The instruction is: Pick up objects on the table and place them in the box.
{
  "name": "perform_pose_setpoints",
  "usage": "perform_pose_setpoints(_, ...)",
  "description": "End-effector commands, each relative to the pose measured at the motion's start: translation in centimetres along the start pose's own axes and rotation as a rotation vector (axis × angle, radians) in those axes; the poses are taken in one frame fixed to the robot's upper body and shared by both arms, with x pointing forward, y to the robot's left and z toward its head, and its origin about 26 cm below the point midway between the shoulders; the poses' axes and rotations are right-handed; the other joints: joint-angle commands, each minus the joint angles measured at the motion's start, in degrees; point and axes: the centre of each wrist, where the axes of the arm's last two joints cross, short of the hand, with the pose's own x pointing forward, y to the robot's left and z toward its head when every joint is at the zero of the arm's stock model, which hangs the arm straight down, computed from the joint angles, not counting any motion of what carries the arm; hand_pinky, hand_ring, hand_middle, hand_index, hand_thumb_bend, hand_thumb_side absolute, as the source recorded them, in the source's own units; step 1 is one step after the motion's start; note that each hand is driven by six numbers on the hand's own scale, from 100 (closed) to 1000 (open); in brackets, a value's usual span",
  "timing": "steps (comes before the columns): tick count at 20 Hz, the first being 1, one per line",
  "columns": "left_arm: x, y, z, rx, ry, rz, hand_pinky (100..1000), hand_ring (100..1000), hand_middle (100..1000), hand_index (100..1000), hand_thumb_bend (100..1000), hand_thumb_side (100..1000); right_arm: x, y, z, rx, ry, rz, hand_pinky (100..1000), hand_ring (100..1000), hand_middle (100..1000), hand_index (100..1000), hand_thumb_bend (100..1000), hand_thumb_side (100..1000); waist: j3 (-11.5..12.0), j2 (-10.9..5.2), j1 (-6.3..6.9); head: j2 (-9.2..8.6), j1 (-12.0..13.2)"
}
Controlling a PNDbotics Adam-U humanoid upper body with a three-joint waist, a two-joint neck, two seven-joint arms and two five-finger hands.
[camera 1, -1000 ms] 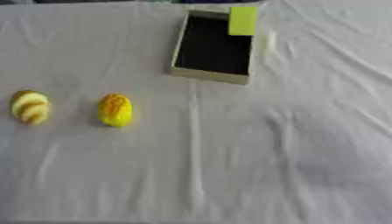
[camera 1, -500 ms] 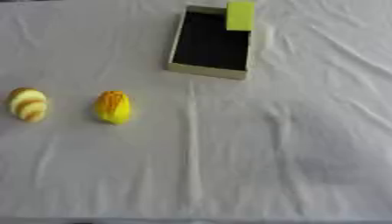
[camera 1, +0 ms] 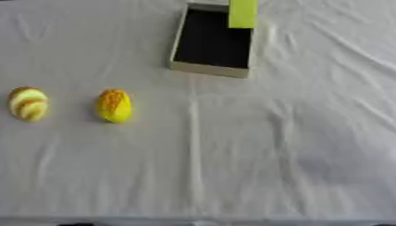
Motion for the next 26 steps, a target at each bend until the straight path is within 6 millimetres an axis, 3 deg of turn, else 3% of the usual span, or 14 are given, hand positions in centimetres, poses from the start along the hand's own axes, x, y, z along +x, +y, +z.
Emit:
perform_pose_setpoints(1, -0.8, 1.1, 0.5, -0.024, -0.029, -0.072, 967, 877, 849, 903, 737, 100, 0.5, -0.3, -0.9, 0.029, -0.024, 0.007, 1000, 870, 584, 771, 100, 470, -0.07, -1.03, 0.07, 0.12, 0.38)
perform_pose_setpoints(11, 0.2, 0.8, -3.2, -0.021, -0.179, -0.064, 912, 858, 855, 905, 749, 100, 0.4, -0.1, -1.1, 0.034, -0.026, -0.013, 1000, 870, 582, 770, 100, 470, -1.00, -0.83, -0.17, -0.20, 1.27)
perform_pose_setpoints(26, 0.3, -0.9, -7.2, -0.028, -0.206, 0.075, 844, 817, 814, 875, 551, 100, 0.3, 0.3, -1.1, 0.040, -0.009, -0.030, 1000, 869, 577, 770, 100, 470, -1.74, -0.33, -0.07, -0.36, 1.74)
